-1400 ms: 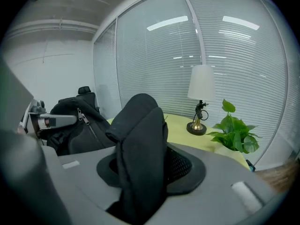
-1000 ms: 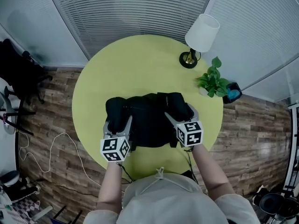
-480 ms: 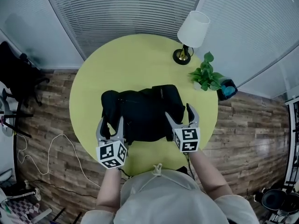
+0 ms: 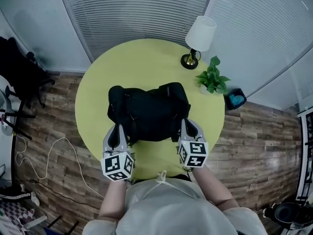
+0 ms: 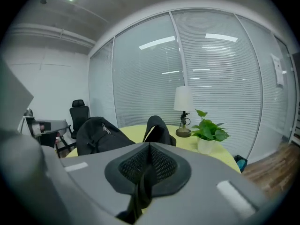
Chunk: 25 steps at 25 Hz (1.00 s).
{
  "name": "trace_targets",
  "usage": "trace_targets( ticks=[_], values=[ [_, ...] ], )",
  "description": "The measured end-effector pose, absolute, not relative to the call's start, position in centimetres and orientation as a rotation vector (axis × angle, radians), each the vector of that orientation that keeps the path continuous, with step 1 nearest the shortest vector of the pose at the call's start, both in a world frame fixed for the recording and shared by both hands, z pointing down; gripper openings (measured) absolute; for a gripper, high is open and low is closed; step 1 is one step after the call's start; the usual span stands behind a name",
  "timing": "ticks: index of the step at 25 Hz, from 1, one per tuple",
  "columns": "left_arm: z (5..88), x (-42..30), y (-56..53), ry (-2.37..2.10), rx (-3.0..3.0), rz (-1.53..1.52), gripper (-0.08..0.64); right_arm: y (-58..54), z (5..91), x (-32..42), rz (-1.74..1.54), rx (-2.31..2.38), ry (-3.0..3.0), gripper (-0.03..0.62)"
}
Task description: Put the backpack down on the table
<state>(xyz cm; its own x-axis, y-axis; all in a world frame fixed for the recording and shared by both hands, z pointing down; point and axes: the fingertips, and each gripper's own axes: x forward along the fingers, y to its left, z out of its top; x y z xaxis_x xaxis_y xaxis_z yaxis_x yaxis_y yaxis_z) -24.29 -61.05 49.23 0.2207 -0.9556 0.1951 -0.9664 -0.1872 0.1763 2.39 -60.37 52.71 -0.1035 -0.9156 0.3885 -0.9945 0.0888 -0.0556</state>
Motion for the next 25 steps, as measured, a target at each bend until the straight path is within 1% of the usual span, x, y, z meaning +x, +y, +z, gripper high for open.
trace_targets(
  ticks=[1, 2, 13, 25],
  values=[
    [49.3, -24.1, -60.6, -1.815, 2.235, 0.066, 0.012, -59.8, 52.7, 2.0, 0.458, 1.897, -2.136, 0.002],
    [49.4, -23.8, -60.2, -1.814, 2.237, 0.076, 0.008, -59.2, 52.8, 1.6, 0.468, 1.875, -2.159, 0.000],
    [48.5, -21.4, -56.1, -1.712, 2.329, 0.085, 0.006, -55.8, 51.1, -0.6, 0.427, 1.780, -2.293, -0.002],
    [48.0, -20.3, -55.4, -1.692, 2.400, 0.152, 0.006, -55.8, 51.2, -1.6, 0.411, 1.691, -2.312, 0.000]
  ],
)
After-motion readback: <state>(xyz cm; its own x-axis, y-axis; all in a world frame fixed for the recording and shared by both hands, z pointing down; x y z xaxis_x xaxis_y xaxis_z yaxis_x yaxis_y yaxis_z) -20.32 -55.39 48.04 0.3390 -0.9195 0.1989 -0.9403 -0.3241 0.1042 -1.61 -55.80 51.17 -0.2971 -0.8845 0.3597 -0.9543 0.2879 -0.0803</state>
